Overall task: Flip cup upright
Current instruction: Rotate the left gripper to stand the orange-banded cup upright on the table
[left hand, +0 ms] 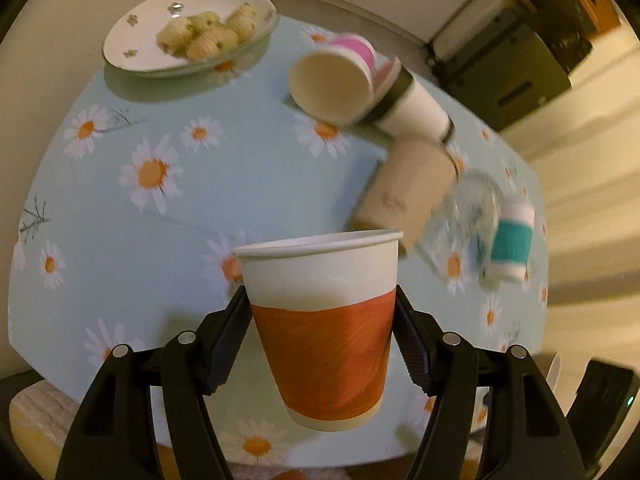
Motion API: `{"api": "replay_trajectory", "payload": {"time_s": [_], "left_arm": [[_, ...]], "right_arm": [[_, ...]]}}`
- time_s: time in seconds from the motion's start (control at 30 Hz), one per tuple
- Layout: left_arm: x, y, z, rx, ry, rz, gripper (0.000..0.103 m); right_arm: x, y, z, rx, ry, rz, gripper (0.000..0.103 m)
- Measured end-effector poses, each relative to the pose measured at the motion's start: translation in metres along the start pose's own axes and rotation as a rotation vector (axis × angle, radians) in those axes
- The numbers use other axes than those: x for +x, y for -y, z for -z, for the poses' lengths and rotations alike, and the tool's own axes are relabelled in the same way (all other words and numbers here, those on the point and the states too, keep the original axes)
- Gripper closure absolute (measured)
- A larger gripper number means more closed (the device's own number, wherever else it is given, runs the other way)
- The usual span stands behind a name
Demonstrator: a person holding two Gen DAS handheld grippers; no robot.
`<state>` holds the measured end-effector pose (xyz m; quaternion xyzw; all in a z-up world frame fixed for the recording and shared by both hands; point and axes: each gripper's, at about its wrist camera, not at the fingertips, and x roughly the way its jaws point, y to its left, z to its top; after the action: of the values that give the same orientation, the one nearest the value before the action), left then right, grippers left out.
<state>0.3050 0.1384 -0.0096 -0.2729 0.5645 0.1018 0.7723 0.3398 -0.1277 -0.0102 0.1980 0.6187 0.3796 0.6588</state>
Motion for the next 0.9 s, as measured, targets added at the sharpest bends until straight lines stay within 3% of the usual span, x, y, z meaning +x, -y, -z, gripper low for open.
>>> {"api": "replay_trajectory", "payload": {"time_s": [0.2, 0.33, 0.47, 0.6, 0.7, 0.9], "left_arm": [[0.018, 0.030, 0.031, 0.119, -0.062, -0.026, 0.037], [0.035, 0.052, 0.047, 0.195, -0.089, -0.069, 0.037], [0.046, 0.065, 0.060, 0.232, -0.102, -0.082, 0.035], [0.056, 0.068, 0.065, 0.218, -0.127, -0.089, 0.034], [0.059, 0.074, 0.068, 0.229, -0.129, -0.104, 0.025], [0.056, 0.077, 0.070, 0.231, -0.125, -0.105, 0.024]], "right_arm": [[-0.011, 0.001, 0.012, -0.003, 0.013, -0.021, 0.014], [-0.023, 0.002, 0.016, -0.032, 0.075, 0.050, 0.014], [-0.025, 0.015, 0.017, 0.019, 0.060, 0.001, 0.014], [-0.026, 0.020, 0.016, 0.038, 0.055, -0.022, 0.014], [-0.027, 0.020, 0.016, 0.041, 0.055, -0.029, 0.014], [-0.028, 0.023, 0.016, 0.040, 0.054, -0.028, 0.014]]}}
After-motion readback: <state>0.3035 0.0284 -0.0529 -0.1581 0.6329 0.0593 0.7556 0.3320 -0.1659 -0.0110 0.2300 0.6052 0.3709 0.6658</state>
